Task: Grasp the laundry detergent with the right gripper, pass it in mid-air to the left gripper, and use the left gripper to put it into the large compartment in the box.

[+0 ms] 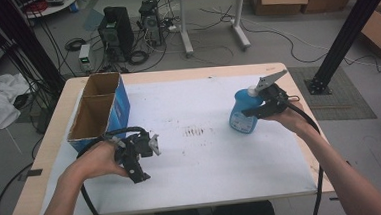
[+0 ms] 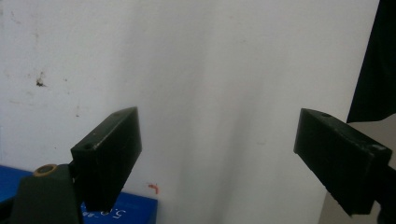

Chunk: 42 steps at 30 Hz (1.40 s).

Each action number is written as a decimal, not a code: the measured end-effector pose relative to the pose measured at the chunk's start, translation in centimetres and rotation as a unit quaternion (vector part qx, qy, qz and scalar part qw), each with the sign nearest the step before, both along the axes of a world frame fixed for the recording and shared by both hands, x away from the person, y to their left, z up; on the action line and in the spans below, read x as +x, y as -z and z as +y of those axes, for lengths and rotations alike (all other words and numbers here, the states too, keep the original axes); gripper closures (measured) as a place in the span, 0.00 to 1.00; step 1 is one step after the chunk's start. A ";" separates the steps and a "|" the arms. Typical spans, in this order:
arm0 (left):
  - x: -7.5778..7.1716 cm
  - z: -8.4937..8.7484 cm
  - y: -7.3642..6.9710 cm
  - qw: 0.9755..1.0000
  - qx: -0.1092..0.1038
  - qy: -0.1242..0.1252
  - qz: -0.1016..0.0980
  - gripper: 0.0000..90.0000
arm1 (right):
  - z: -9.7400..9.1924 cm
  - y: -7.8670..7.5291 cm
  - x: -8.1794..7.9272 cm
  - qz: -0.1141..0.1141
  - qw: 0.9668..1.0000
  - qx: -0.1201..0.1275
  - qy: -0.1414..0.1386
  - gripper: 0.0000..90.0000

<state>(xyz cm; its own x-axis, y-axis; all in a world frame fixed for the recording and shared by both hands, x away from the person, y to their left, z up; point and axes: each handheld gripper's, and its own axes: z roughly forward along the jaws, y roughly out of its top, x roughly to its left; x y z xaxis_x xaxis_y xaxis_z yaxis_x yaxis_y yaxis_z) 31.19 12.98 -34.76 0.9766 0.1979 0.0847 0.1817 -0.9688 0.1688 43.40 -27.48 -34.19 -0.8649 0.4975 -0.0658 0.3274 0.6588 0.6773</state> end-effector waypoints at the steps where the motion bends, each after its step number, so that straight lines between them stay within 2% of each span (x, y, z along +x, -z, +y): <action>1: 0.1 0.1 -0.2 1.000 0.004 0.003 -0.002 0.17 | 0.1 -0.2 -0.1 -0.002 1.000 0.000 -0.005 0.51; 2: 0.1 0.1 -0.3 1.000 -0.001 -0.004 -0.002 0.17 | 0.4 -0.7 -0.5 -0.004 1.000 0.000 -0.018 0.51; 3: 0.1 0.2 -0.4 1.000 -0.002 -0.004 -0.004 0.17 | 0.4 -0.7 -0.5 -0.004 1.000 0.000 -0.018 0.51; 7: 0.3 0.3 -1.2 1.000 -0.007 -0.005 -0.007 0.17 | 1.1 -2.0 -1.5 -0.009 0.999 0.002 -0.049 0.51; 10: 0.5 0.2 -1.8 1.000 -0.001 0.000 -0.010 0.17 | 1.7 -2.9 -2.2 -0.011 0.997 0.002 -0.073 0.51; 12: 0.8 0.0 -2.3 1.000 -0.007 -0.005 -0.013 0.17 | 2.4 -3.7 -2.9 -0.009 0.995 0.002 -0.099 0.51; 13: 0.8 0.0 -2.3 1.000 -0.007 -0.005 -0.013 0.17 | 2.4 -3.7 -2.9 -0.009 0.995 0.002 -0.099 0.51; 14: 0.9 0.0 -2.6 1.000 -0.011 -0.005 -0.014 0.17 | 2.9 -4.0 -3.4 -0.007 0.993 0.001 -0.116 0.51; 15: 1.0 -0.1 -2.9 1.000 -0.017 -0.004 -0.013 0.17 | 2.9 -4.0 -3.4 -0.007 0.993 0.001 -0.116 0.51; 16: 1.1 -0.1 -3.2 1.000 -0.023 -0.003 -0.013 0.17 | 3.4 -4.3 -3.9 -0.005 0.991 0.000 -0.133 0.51; 17: 1.2 -0.2 -3.5 1.000 -0.028 -0.001 -0.012 0.17 | 3.4 -4.3 -3.9 -0.005 0.991 0.000 -0.133 0.51; 23: 2.0 -0.7 -5.4 0.998 -0.056 0.001 -0.016 0.17 | 4.9 -4.3 -4.9 0.004 0.985 -0.003 -0.172 0.51; 26: 2.4 -1.4 -6.3 0.997 -0.070 0.012 -0.012 0.17 | 5.8 -4.2 -5.4 0.003 0.982 -0.007 -0.188 0.51; 30: 2.8 -2.0 -7.0 0.997 -0.079 0.016 -0.014 0.17 | 6.6 -4.0 -5.7 0.007 0.980 -0.008 -0.200 0.51; 38: 4.2 -3.7 -9.3 0.995 -0.098 0.031 -0.014 0.17 | 7.8 -3.8 -6.1 0.011 0.975 -0.012 -0.221 0.51; 42: 5.0 -5.0 -10.5 0.992 -0.117 0.043 -0.014 0.17 | 8.7 -3.9 -6.3 0.013 0.970 -0.010 -0.241 0.51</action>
